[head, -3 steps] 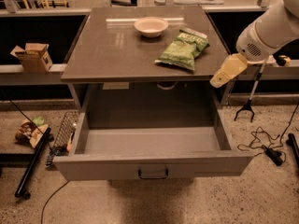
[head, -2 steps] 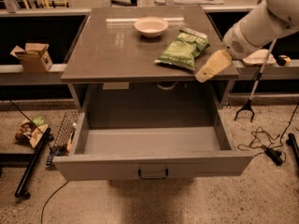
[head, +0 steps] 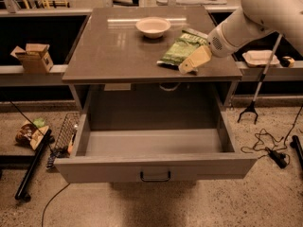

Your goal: Place green jalapeno chip bag into top drawer

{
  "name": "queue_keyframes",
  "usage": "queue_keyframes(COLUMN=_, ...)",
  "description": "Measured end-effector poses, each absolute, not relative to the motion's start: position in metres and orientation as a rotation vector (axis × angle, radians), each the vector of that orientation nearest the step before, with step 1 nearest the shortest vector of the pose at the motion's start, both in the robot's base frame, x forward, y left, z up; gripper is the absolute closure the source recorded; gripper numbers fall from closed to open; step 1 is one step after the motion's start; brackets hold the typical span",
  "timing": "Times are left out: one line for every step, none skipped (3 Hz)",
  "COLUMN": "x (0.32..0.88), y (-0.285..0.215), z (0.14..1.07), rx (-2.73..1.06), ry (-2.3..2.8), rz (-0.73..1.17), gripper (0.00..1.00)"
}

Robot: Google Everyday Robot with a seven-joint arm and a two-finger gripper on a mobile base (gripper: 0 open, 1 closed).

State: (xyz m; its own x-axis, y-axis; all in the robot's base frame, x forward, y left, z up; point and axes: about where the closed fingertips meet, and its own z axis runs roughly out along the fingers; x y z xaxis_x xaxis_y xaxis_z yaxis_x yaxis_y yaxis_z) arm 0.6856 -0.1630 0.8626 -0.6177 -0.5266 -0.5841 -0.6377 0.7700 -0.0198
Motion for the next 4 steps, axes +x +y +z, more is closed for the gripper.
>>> queue_keyframes(x=0.705, y=-0.161, z=0.847, rx=-0.724, ry=2.422, rz=0.240, gripper=0.00)
queue_keyframes(x=0.722, y=-0.165, z=0.835, rx=-0.625, ry=2.431, rz=0.221, gripper=0.00)
queue_keyframes(x=0.736, y=-0.172, z=0.829, rx=-0.558, ry=2.434, rz=0.199, gripper=0.00)
queue_keyframes(x=0.743, y=-0.167, z=0.828, rx=-0.550, ry=2.437, rz=0.160, gripper=0.00)
